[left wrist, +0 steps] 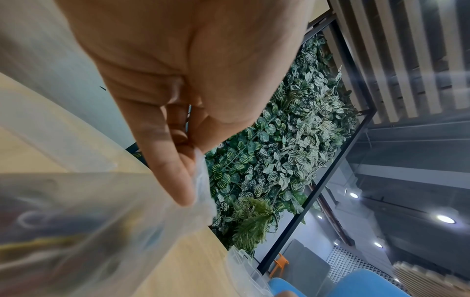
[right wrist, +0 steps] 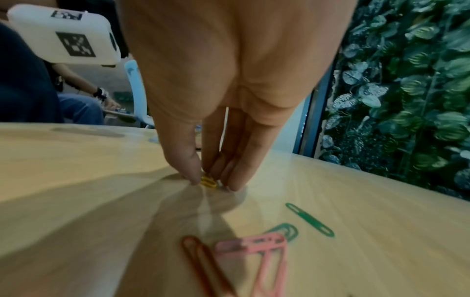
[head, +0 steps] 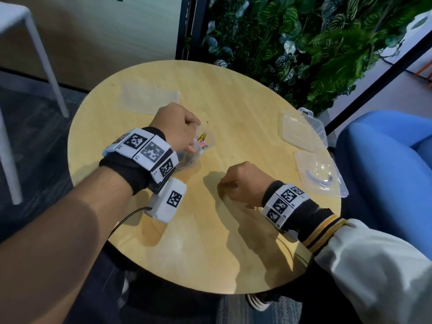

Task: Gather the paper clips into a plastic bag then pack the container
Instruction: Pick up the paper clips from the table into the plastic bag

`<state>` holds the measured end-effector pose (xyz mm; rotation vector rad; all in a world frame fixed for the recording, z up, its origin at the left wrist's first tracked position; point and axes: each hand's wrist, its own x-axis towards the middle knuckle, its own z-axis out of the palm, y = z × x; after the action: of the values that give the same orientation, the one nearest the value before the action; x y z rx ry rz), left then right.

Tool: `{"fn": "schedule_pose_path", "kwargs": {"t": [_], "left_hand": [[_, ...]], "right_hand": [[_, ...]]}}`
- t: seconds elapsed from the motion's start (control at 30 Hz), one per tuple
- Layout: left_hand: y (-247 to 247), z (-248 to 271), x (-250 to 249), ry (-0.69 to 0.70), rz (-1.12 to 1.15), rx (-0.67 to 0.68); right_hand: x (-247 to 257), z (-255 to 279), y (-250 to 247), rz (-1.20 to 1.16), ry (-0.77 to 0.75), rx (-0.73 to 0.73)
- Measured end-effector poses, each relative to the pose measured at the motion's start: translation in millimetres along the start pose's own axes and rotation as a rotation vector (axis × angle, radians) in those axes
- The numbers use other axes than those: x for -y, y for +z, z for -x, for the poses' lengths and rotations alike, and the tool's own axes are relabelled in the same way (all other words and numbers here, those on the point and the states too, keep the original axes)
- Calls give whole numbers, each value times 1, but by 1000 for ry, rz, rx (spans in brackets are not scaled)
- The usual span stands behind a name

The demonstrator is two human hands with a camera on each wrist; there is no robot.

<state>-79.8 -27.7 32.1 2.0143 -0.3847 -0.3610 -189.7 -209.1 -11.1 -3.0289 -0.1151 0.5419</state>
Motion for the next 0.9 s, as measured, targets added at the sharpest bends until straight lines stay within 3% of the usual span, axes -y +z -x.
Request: {"fn": "schedule_pose_path", "kwargs": {"t": [0.4,0.7,0.9], "left_hand": [[3,-7,3,-4,7,2],[13,-9,1,4,-11,7],[15,-9,2,13,-21,3]], "right_hand": [[6,-22,-7,46,105,24],[-60,-1,-14,80,198,-94],[-59,23,3,22,82,-43]]}}
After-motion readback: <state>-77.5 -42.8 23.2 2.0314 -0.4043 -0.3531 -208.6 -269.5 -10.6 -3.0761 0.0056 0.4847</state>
